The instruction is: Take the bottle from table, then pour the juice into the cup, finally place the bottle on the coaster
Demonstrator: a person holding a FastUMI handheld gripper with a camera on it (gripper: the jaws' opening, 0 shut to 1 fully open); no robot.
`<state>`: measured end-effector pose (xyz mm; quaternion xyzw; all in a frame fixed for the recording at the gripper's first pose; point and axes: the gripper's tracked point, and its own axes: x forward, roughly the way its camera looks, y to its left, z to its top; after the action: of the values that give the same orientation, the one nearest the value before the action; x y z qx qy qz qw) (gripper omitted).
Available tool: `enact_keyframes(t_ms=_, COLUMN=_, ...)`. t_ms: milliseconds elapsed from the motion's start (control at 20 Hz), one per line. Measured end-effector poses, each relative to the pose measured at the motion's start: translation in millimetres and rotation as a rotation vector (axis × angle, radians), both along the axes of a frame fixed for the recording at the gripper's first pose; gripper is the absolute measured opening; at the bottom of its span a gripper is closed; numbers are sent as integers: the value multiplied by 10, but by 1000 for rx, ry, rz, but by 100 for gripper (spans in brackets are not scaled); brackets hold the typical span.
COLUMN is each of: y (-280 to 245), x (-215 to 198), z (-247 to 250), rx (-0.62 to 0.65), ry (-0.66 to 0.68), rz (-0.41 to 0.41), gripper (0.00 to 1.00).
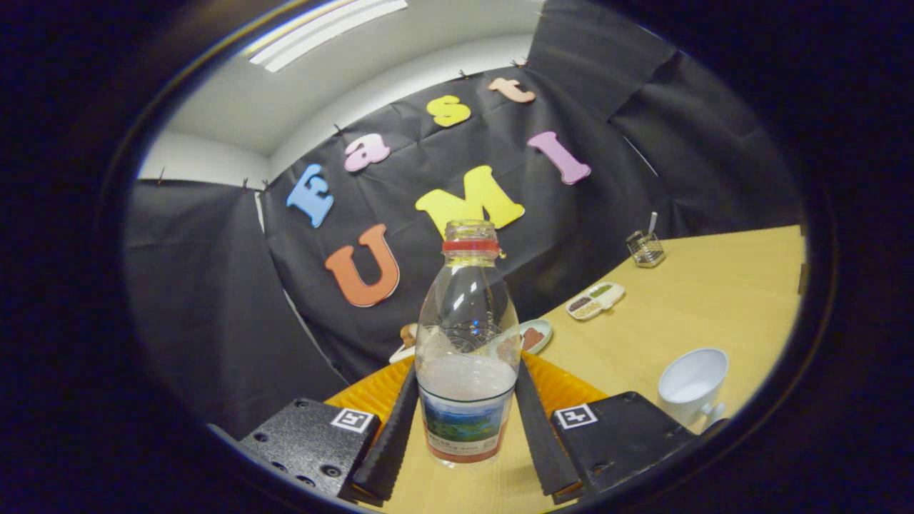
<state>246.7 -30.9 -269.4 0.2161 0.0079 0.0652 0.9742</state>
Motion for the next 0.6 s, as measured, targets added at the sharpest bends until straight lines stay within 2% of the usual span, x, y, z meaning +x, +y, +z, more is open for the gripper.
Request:
enact_keyframes(t_ms=100, y=-7, x=71, z=-34, rx=-108, ry=-3, rz=-28, gripper=77)
enact_keyframes(t_ms=200, y=42, x=109, z=-60, rx=-160, ry=-3, rz=-41, gripper=77)
enact_keyframes(t_ms=300, y=-29, x=161, z=-64, rx=-206, ry=-3, rz=-91, gripper=78)
enact_keyframes(t_ms=450, y=-121, x=298, z=-116, rx=-226, ry=-14, rz=-133, gripper=78)
enact_keyframes(t_ms=600, y=-124, x=507, z=-200, rx=-240, ry=-14, rz=-113, gripper=78)
